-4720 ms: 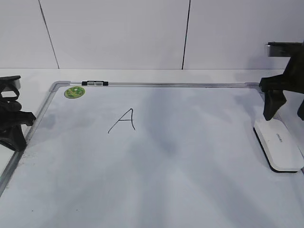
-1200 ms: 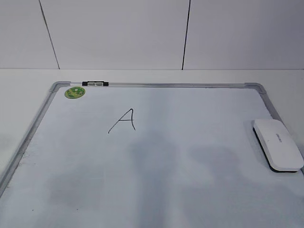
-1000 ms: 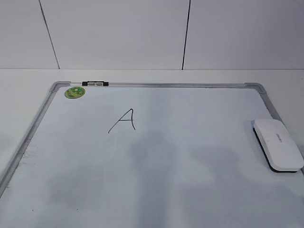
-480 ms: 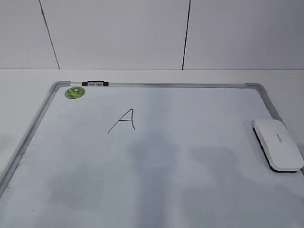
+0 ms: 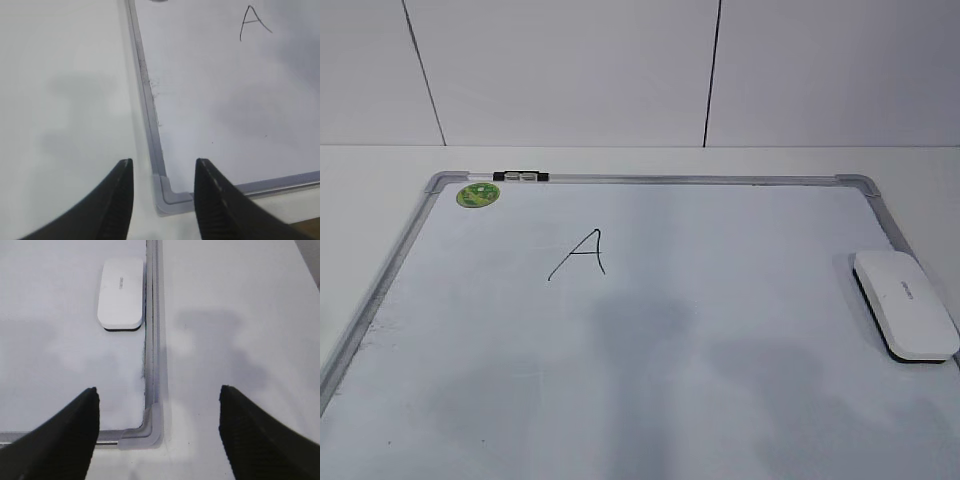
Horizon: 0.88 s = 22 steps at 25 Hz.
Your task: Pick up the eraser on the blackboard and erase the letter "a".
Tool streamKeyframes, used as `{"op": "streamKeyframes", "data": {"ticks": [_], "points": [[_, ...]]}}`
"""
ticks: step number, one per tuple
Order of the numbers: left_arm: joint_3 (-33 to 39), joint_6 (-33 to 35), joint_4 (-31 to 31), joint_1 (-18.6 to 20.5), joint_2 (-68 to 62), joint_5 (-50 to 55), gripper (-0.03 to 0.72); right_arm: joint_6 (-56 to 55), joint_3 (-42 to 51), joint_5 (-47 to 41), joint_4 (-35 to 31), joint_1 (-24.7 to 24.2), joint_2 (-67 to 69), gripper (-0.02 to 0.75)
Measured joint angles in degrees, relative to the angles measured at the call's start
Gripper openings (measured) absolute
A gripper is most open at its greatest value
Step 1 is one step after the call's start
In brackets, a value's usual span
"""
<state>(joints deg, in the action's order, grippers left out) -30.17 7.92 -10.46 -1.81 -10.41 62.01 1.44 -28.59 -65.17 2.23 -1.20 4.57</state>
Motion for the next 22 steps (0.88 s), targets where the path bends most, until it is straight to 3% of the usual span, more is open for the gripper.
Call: {"op": "streamKeyframes", "data": {"ticks": [8,22], "points": [[0.0,0.0,0.0,0.0,9.6,0.7,0.307,0.0,0.0,-0.2,0.1,-0.2,-5.5,0.593],[0.0,0.0,-1.3,0.0,9.9,1.0,0.307,0.0,0.0,-0.2,0.1,-0.2,-5.5,0.593]]}}
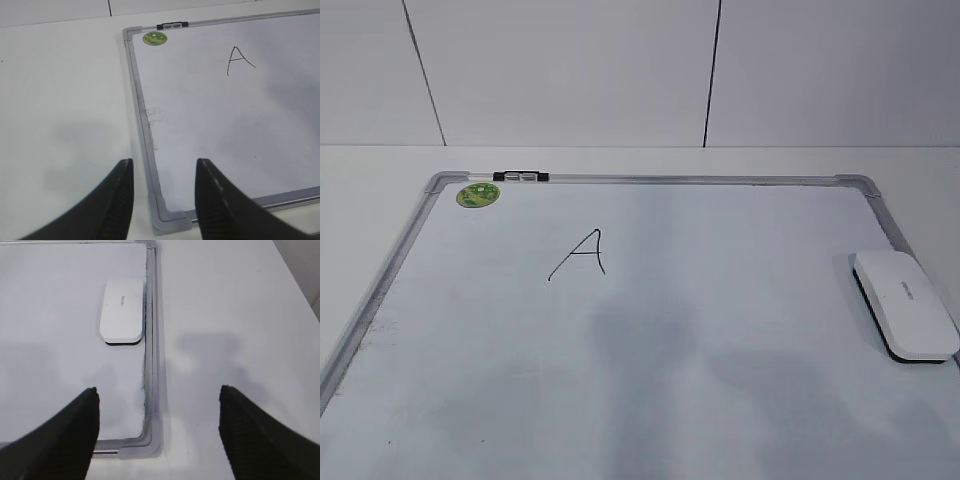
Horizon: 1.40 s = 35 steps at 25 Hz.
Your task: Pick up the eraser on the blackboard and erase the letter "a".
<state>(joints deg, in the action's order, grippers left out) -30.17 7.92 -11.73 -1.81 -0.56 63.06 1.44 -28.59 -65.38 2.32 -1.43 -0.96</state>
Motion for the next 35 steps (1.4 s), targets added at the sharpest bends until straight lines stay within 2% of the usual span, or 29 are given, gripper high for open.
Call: {"op": "streamKeyframes", "data": {"ticks": [23,35], "points": [[0.7,0.0,1.1,0.0,0.0,0.1,0.307,0.0,0.0,0.0,0.0,0.0,0.0,0.592],[1.1,-3.9,3.4,0.4,0.0,0.3,0.307,0.0,0.0,0.0,0.0,0.0,0.0,0.592]]}}
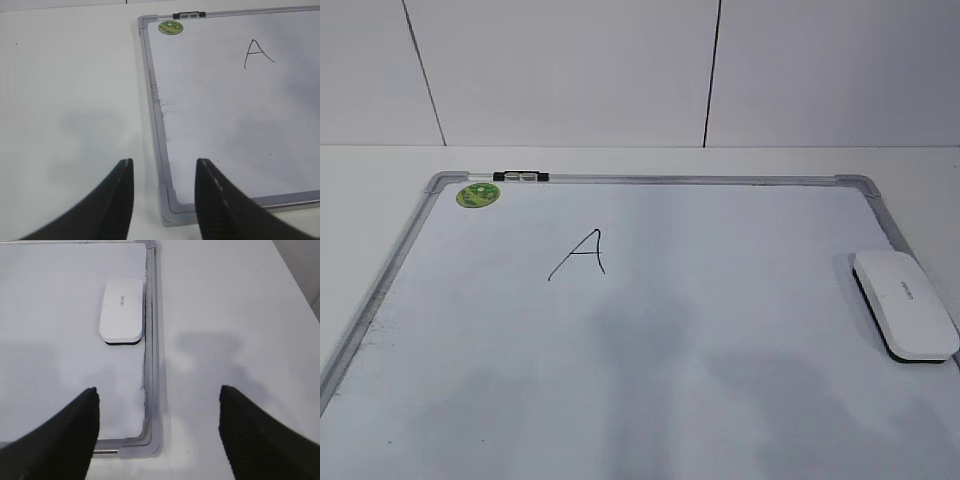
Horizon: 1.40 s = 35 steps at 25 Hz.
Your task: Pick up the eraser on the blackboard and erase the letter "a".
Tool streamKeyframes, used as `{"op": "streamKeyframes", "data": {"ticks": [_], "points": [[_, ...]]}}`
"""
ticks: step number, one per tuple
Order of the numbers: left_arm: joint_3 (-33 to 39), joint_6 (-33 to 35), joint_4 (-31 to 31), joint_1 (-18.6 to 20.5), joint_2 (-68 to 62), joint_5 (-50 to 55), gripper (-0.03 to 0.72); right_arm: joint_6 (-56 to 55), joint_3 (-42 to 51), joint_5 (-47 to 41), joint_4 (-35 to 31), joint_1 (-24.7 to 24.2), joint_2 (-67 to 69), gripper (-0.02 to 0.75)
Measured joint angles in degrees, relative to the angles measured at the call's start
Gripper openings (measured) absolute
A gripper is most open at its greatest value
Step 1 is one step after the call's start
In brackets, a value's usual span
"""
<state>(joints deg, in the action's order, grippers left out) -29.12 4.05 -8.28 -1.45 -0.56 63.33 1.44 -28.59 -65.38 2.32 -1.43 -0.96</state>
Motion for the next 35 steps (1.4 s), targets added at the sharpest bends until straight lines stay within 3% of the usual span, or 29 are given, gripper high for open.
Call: {"op": "streamKeyframes", "data": {"ticks": [35], "points": [[0.0,-0.8,0.6,0.0,0.0,0.0,0.307,0.0,0.0,0.0,0.0,0.0,0.0,0.592]]}}
